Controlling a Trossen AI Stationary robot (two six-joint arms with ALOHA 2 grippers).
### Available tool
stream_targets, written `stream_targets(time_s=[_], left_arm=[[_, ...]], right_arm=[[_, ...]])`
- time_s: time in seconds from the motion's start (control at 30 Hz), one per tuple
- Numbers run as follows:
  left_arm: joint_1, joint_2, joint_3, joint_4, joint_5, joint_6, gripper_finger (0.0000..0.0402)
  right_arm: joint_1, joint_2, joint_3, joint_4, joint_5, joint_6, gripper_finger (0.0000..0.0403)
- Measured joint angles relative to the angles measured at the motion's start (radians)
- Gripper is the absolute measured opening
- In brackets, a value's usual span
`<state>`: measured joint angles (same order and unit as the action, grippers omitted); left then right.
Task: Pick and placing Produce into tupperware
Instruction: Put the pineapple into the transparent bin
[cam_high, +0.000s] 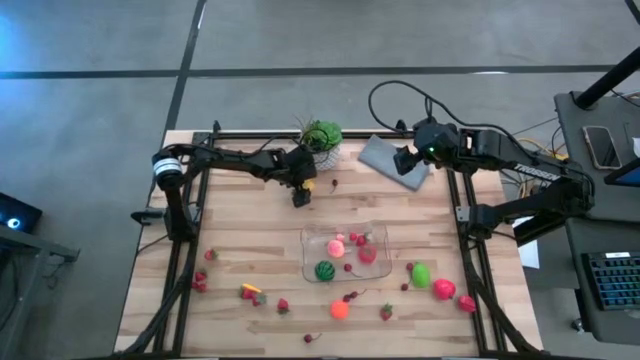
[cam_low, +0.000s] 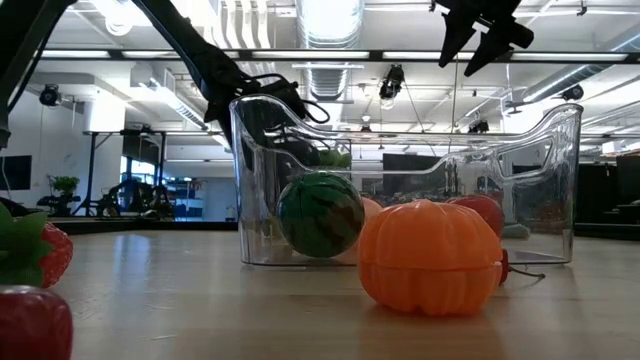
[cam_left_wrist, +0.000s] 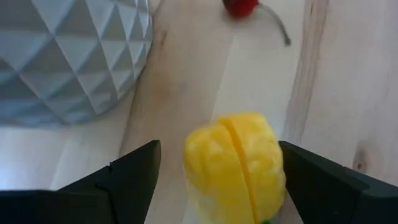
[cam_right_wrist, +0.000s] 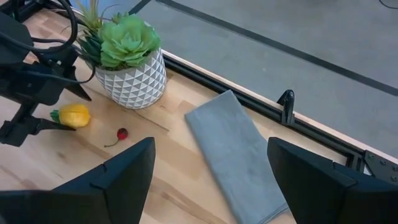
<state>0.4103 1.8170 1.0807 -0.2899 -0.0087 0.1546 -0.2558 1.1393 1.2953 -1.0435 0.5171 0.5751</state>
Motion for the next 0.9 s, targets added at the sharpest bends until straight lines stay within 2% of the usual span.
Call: stream_targets(time_s=[0.17, 0.57, 0.9], left_arm=[[0.0, -0.006, -0.002, -0.053, -0.029, -0.001, 0.0301], [-0.001, -0.011, -0.002, -0.058, -0.031, -0.002, 0.0297], [-0.002, -0.011, -0.002, -0.058, -0.03, -0.02, 0.0224]], right_arm=[[0.0, 0.0, 0.0, 0.001, 0.0, 0.0, 0.0303], [0.0, 0.0, 0.0, 0.001, 0.0, 0.0, 0.0298], [0.0, 0.0, 0.001, 0.001, 0.0, 0.0, 0.0297]])
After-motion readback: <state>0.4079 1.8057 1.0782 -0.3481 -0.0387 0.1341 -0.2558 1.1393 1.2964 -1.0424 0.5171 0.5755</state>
